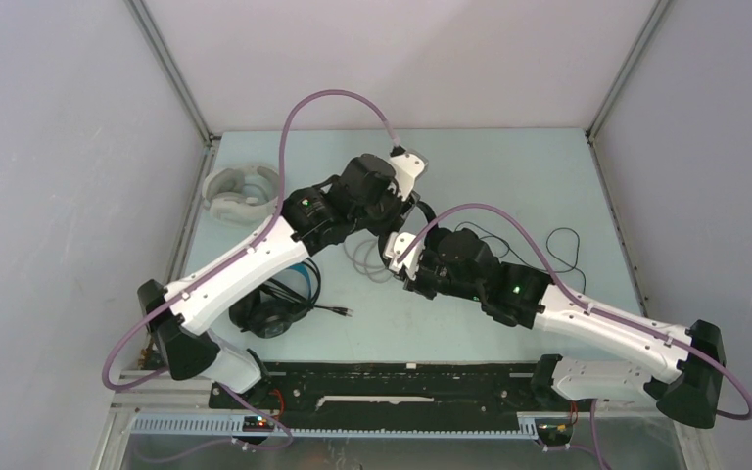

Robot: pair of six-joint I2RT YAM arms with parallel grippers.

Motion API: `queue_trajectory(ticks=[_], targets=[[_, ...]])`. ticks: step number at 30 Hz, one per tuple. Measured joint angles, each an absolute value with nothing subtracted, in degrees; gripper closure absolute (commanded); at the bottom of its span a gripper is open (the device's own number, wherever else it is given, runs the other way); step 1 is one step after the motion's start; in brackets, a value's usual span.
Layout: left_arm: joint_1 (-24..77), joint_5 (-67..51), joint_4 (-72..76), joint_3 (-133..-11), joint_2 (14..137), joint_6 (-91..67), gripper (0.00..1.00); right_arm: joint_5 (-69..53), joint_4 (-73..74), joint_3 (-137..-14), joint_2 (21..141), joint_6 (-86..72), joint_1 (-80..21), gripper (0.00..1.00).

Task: Wrap the headphones
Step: Pick up the headphones from the center of the board.

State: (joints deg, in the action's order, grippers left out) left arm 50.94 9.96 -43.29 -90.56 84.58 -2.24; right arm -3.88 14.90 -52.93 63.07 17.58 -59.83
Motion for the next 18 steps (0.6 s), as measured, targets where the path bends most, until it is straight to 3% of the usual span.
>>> queue_trajectory(ticks=[7,12,18], targets=[[52.95,13.04,-43.81,-91.24,85.65,0.08,0.76,-3.55,14.68,-52.95,63.46,17.58,-59.92,1.00],[53.60,15.11,-44.14,-92.40,87.09,0.71,0.95,-2.22,13.72,-52.97,63.77,17.52,-60.49,0.91],[53.60,18.90,-44.71,-92.40,87.46,1.61,1.00,-1.34,11.90,-53.04,63.92,16.99,-60.71,0.63]])
